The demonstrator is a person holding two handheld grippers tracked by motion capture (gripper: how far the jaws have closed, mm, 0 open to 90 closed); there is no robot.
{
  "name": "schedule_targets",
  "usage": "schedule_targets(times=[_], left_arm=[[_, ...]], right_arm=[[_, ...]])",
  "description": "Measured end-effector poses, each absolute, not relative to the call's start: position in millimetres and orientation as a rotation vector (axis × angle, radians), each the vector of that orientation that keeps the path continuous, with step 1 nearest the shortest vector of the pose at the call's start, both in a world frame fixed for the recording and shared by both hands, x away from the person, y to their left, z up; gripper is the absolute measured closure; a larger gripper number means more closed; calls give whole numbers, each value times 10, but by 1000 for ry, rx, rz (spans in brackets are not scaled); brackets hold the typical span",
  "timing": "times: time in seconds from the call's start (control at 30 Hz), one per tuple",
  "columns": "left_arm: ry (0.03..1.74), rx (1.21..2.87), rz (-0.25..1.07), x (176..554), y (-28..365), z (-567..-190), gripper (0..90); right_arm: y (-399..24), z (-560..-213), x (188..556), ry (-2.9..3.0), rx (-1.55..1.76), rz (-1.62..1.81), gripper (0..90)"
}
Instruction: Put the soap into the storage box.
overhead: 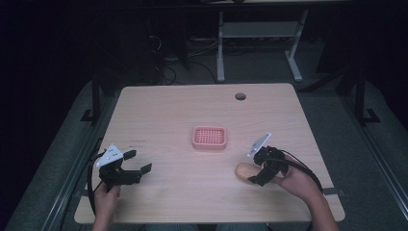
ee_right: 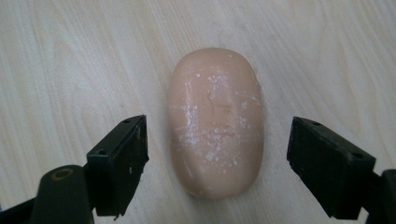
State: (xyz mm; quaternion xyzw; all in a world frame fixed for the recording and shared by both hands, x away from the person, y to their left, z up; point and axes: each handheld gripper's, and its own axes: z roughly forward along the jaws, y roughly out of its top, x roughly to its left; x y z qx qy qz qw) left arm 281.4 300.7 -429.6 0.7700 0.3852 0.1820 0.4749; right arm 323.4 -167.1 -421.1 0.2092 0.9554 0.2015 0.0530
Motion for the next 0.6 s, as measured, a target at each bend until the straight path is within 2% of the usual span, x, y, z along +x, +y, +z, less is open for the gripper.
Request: schedule_targets(times=[0.6], left_arm=[[943, 1865, 457, 2804, 3022, -4284, 142]], right_arm=[[-1538, -4360, 3352, 2970, 629, 524, 221]])
